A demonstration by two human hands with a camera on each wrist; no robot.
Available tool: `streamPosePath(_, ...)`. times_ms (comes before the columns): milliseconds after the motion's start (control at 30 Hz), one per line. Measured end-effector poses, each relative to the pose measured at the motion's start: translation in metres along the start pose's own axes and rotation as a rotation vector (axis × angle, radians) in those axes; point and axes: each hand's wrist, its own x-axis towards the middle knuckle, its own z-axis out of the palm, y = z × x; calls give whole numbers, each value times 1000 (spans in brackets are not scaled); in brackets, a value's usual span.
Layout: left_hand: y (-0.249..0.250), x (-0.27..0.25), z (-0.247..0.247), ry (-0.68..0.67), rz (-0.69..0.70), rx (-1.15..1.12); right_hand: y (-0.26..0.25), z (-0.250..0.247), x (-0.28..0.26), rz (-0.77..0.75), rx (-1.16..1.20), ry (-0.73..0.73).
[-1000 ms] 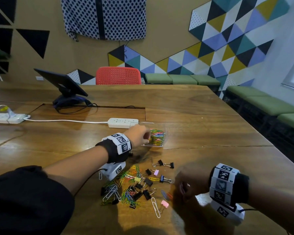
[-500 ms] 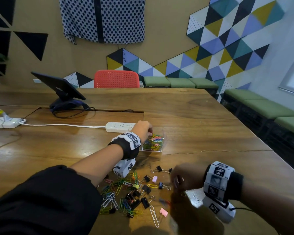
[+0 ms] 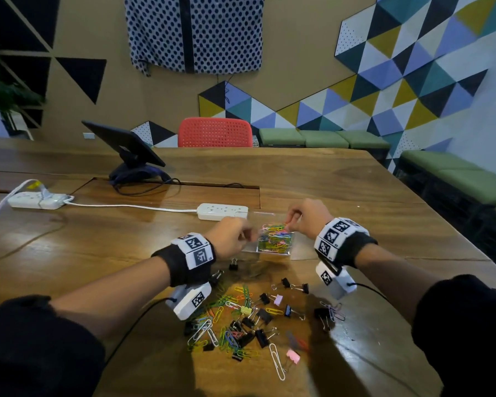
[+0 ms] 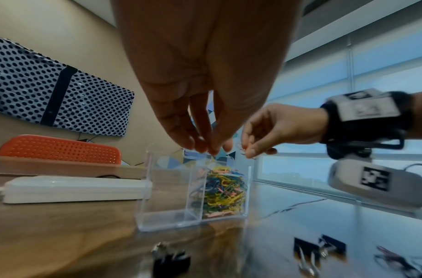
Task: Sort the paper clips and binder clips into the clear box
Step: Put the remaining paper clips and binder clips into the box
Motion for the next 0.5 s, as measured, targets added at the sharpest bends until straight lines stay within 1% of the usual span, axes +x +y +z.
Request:
streamPosePath(167,-12,-43,4,-257,-33,76,-5,6,10,29,-118,-18)
streamPosePath(300,-19,-63,7,-392,-94,82,-3,13,11,23,-186,-39)
streamPosePath(400,-20,-71,12,-467,-105,149,-1,18,4,6,-226,-53)
streamPosePath(500,-18,-76,16,-551,-110,164,-3,20,-7,-71,-253,-12)
